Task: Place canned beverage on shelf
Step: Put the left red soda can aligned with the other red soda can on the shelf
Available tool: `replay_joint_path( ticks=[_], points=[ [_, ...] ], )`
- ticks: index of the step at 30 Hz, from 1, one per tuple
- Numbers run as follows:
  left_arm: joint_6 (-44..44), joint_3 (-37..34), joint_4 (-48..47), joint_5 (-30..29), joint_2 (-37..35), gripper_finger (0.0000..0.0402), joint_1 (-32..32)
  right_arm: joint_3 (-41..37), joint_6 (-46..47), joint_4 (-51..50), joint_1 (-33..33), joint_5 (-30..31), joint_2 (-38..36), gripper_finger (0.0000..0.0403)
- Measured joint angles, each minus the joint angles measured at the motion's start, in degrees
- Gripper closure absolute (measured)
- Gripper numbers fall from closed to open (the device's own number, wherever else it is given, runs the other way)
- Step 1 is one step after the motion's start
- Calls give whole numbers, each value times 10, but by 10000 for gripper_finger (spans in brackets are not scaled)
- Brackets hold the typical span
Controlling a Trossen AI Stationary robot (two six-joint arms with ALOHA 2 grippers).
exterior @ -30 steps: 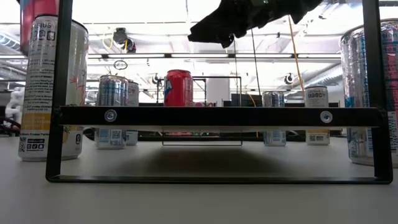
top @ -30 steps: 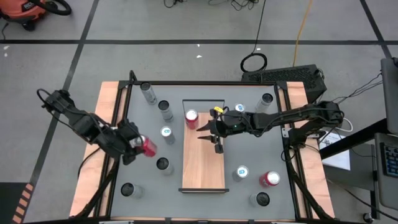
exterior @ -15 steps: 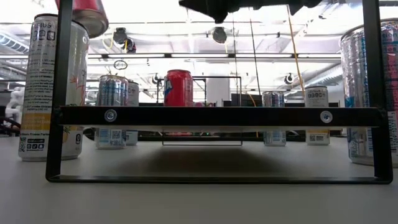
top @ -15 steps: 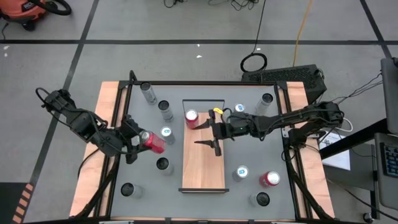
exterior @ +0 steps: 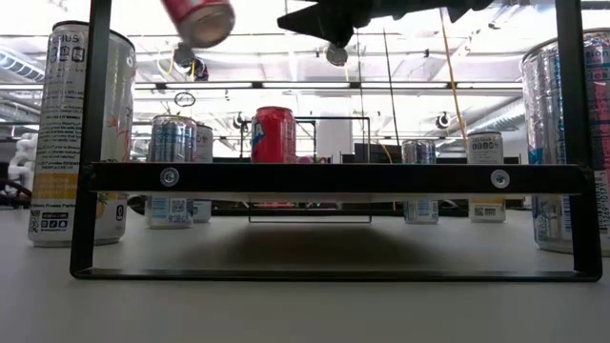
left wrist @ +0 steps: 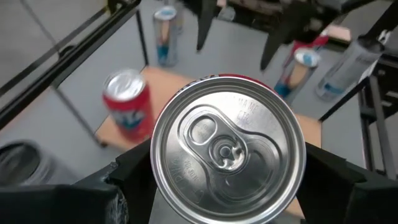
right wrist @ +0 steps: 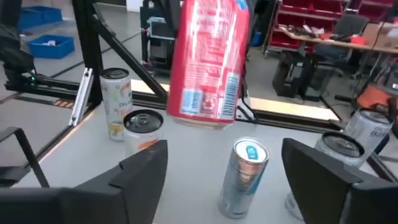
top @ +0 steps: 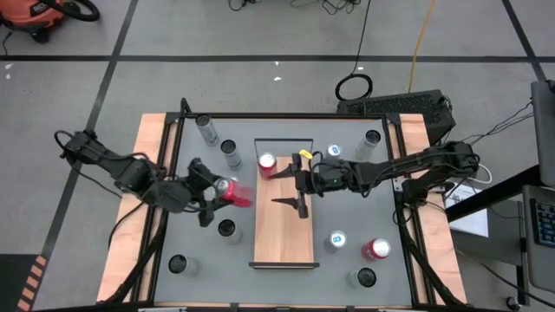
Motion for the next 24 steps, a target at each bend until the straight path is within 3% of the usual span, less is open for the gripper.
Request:
replay_joint_path(
  ticks=[12, 17, 24],
  points=[
    [68, 0, 67, 64, 81, 111, 67, 0, 63, -51, 30, 46, -23, 103],
    [110, 0, 133, 103, 116, 111, 81, 0, 88, -53, 24, 30, -23, 103],
    [125, 0, 159, 112, 153, 111, 107, 0, 79, -57, 24, -6, -23, 102]
  ],
)
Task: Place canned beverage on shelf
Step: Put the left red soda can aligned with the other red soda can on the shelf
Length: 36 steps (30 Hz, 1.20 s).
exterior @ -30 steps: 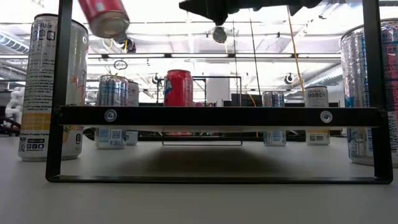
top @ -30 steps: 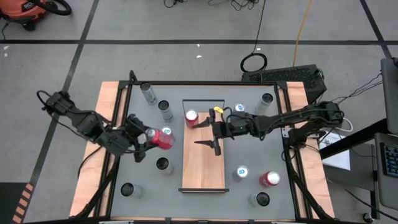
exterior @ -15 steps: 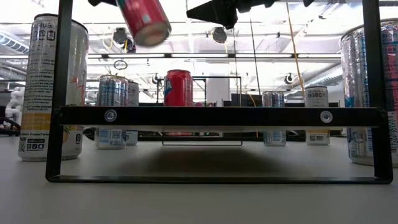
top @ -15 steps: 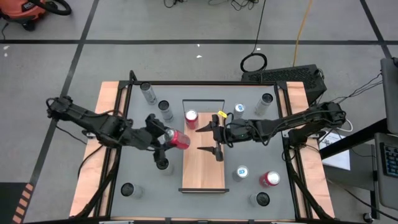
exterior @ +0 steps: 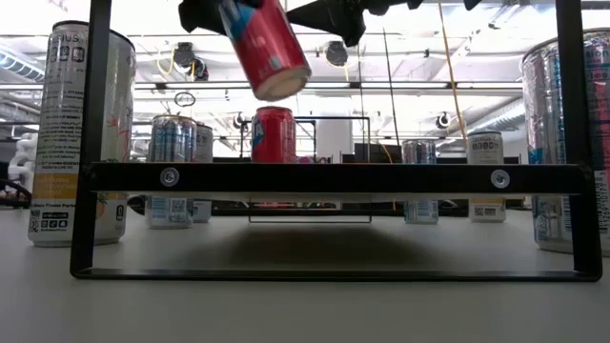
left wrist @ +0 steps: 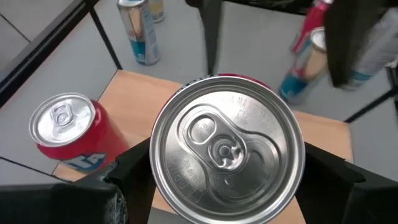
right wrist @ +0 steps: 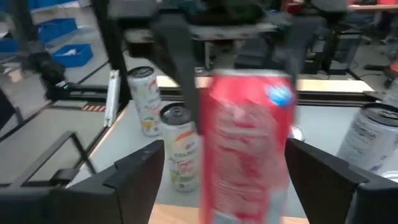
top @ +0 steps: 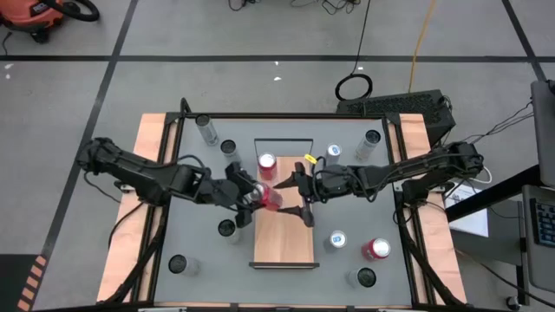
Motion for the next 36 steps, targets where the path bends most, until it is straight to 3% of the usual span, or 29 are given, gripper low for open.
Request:
replay_joint_path(
  ticks=[6, 14, 23, 30, 36],
  points=[
    [13, 0, 35, 3, 11, 111, 12, 0, -16, -37, -5, 47, 0, 77],
    [45, 0, 78, 3, 19, 111, 21, 0, -18, -41, -18, 43, 17, 59],
    [60, 0, 95, 43, 48, 111, 44, 0, -46, -34, -22, 16, 27, 90],
    [66, 0, 96, 45, 58, 111, 51, 0, -41, -48, -23, 15, 31, 132],
    [67, -1, 106, 44, 58, 111, 51, 0, -40, -51, -23, 16, 30, 145]
  ],
)
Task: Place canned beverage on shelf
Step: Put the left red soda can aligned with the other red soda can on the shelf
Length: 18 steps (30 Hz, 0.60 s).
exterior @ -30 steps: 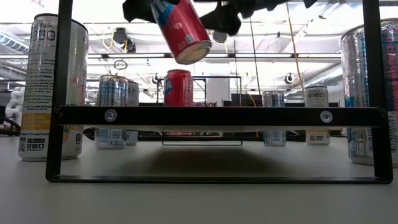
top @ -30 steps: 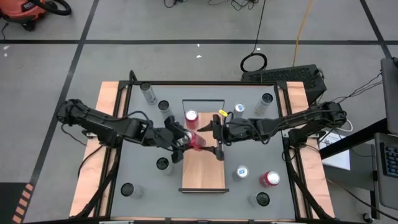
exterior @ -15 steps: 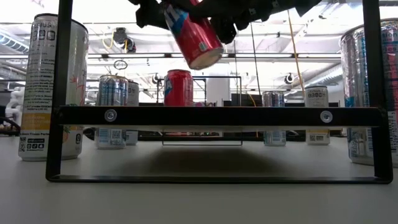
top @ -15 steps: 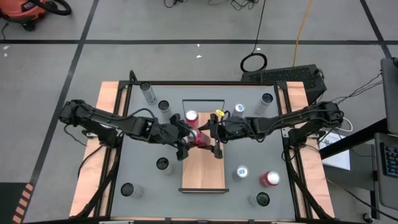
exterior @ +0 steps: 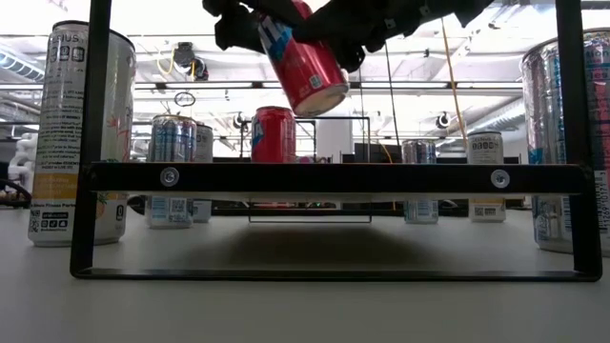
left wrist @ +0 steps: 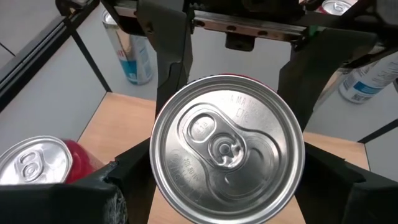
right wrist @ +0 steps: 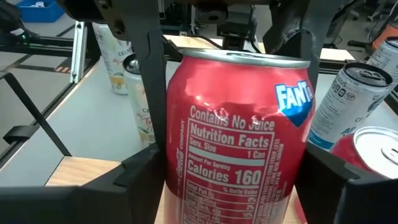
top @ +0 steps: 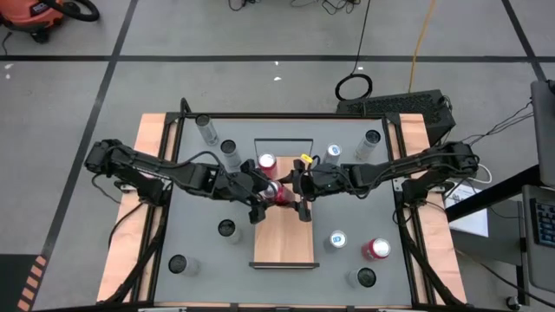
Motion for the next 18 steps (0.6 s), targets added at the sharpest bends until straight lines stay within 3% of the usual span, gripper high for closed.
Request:
replay_joint_path(
  ticks=[9, 18],
  points=[
    [5, 0, 1, -3, 0, 102, -1, 0, -11, 1, 0, 0, 0, 146],
    [4, 3, 52, 2, -5, 14, -2, -1, -9, -41, 0, -4, -13, 147]
  ],
)
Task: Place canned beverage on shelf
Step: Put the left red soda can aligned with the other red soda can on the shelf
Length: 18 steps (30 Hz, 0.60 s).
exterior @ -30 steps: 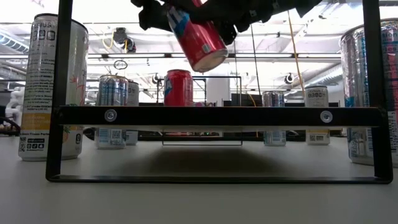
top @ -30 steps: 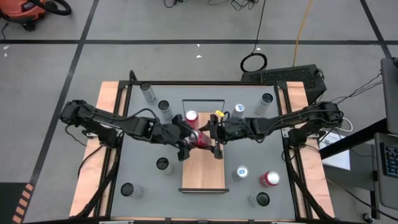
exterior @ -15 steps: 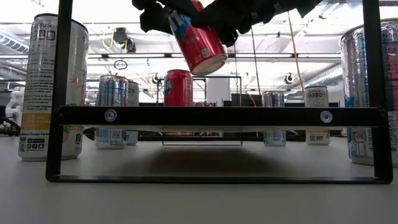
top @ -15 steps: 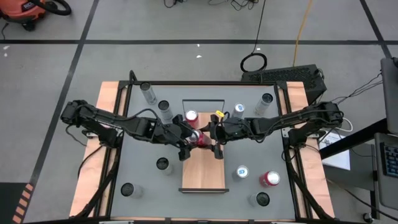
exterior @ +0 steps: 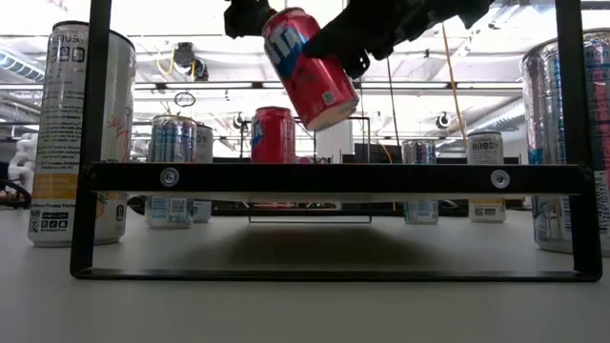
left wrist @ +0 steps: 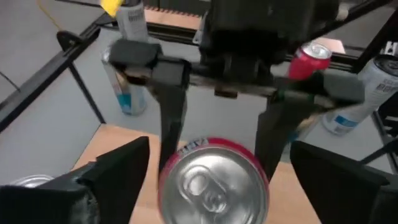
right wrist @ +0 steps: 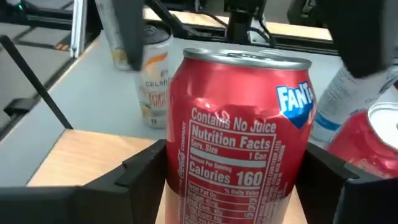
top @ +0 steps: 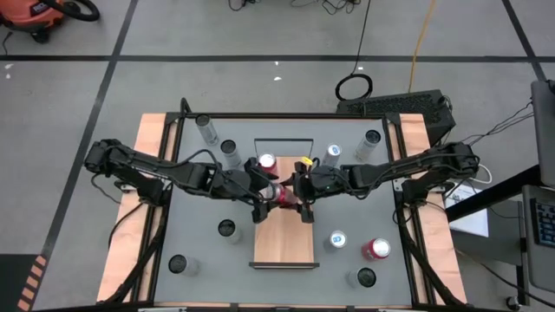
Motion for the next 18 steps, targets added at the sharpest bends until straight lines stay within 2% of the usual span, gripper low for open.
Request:
replay_joint_path(
  ticks=[6, 8, 14, 18],
  points=[
    [3, -1, 2, -4, -28, 5, -8, 1, 7, -22, 0, -1, -8, 147],
    [2, -1, -4, -14, -38, 5, -13, 1, 6, -29, -1, -22, -11, 147],
    [12, -1, -18, -65, -63, 5, -47, 0, -5, -57, -3, -73, -51, 147],
    [18, -1, -34, -97, -69, 5, -69, -38, -7, -48, -14, -74, -96, 147]
  ],
)
